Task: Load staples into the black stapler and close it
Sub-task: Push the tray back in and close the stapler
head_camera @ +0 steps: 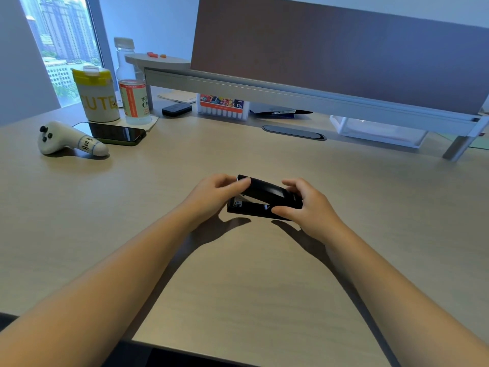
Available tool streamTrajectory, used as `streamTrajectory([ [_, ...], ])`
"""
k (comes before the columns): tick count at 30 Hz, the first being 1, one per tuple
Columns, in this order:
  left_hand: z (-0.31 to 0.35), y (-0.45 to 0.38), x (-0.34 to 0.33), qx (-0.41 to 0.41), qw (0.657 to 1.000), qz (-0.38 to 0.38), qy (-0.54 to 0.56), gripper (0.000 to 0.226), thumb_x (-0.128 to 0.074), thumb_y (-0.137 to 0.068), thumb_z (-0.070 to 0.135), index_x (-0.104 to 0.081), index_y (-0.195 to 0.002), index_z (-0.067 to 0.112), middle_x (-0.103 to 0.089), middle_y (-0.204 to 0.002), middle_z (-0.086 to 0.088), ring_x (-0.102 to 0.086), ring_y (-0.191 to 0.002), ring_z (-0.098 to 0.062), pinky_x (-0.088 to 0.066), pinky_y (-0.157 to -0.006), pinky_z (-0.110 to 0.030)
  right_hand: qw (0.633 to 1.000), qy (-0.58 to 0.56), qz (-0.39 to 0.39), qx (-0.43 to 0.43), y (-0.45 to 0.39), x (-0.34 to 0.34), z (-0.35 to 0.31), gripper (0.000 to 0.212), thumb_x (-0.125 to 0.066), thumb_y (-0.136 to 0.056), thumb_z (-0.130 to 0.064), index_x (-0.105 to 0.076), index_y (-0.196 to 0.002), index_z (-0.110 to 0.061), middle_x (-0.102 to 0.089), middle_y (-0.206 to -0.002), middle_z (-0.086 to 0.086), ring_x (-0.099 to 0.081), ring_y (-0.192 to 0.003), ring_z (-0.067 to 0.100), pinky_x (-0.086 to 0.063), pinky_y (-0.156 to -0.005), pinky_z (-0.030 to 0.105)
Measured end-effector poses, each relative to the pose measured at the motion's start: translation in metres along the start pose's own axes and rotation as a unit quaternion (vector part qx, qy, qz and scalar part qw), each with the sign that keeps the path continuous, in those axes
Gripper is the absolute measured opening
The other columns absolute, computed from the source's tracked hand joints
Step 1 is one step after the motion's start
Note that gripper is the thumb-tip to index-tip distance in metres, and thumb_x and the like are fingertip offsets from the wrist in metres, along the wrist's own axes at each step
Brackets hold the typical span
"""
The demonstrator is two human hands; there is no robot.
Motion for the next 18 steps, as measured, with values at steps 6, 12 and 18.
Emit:
streamTrajectory([
  [6,0.000,-0.004,-0.002,0.032,0.998,0.042,0.033,0.032,-0.052,-0.082,0.037,-0.062,-0.091,0.008,-0.062,-0.082,-0.004,-0.058,-0.084,-0.019,-0.048,-0.047,-0.011,1.000,-0.014,0.013,-0.010,0.003,-0.004,0.008,0.050,-0.065,-0.077,-0.018,-0.042,-0.121,-0.015,-0.049,-0.108,-0.002,-0.045,-0.098,0.013,-0.035,-0.082,0.025],
  [12,-0.001,-0.005,-0.003,0.017,0.999,0.044,0.010,0.023,-0.052,-0.085,0.024,-0.059,-0.099,0.007,-0.058,-0.082,-0.001,-0.054,-0.080,-0.014,-0.048,-0.043,-0.014,1.000,-0.017,0.017,-0.012,0.003,-0.004,0.009,0.045,-0.064,-0.077,-0.017,-0.043,-0.117,-0.014,-0.048,-0.105,-0.003,-0.045,-0.097,0.014,-0.036,-0.081,0.026],
  [18,-0.011,-0.008,0.002,0.004,0.998,0.043,-0.050,0.021,-0.052,-0.080,0.042,-0.059,-0.081,0.023,-0.061,-0.084,0.003,-0.058,-0.093,-0.021,-0.044,-0.073,-0.030,1.000,-0.007,0.001,-0.030,0.005,0.001,0.011,0.050,-0.066,-0.075,-0.015,-0.042,-0.118,-0.014,-0.047,-0.106,-0.003,-0.045,-0.098,0.015,-0.038,-0.083,0.028],
])
Point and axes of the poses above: each hand's wrist, its own y-axis away from the middle knuckle, its own x-axis out of the back of the hand, z = x × y, the point moved 3 cm from there along -y, towards the middle knuckle
